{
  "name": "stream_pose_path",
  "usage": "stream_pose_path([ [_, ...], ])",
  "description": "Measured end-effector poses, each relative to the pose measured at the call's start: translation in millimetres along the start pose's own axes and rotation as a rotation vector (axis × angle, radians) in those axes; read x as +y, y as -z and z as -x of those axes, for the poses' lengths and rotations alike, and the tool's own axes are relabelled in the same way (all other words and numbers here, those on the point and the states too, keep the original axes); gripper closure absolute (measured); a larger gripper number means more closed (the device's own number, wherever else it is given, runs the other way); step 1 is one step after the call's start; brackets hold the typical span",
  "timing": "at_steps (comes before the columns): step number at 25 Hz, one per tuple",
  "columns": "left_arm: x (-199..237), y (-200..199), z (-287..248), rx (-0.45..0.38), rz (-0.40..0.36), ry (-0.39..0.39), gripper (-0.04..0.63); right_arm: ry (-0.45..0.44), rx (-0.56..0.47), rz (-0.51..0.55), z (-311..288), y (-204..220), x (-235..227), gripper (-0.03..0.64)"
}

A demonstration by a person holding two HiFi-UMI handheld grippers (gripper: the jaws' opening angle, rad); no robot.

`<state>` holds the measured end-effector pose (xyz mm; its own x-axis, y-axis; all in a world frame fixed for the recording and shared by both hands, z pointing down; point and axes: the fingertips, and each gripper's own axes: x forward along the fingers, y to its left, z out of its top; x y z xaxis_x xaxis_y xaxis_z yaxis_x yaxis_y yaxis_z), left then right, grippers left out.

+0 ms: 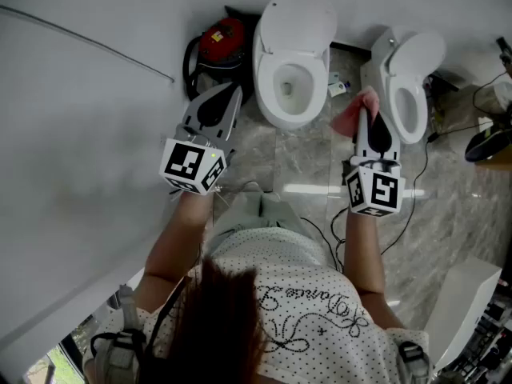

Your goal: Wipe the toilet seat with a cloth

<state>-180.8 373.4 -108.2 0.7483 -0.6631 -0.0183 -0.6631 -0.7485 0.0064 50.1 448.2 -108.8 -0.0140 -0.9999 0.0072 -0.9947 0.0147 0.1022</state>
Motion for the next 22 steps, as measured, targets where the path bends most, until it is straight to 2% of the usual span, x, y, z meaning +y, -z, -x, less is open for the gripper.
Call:
stream_pose_path([
  [3,-4,-3,-1,0.003,-0.002,-0.005,0.591,-0.032,-0.004,-0.006,0,-3,2,0.558],
  [9,-15,-6,-2,-0.004,-0.010,-0.021,0.591,-0.082,-0.054,-0.093,9,-4,-2,0.557],
  [13,-16,-5,-8,-0.008,0.015,-0.038,0.591,-0.113,-0.041,-0.083,7,3,2,0.557],
  [22,-25,-3,-25,0.011,-0.007,-0.055,0.591,-0.124,-0.062,-0.110,-2,4,-19,0.557],
])
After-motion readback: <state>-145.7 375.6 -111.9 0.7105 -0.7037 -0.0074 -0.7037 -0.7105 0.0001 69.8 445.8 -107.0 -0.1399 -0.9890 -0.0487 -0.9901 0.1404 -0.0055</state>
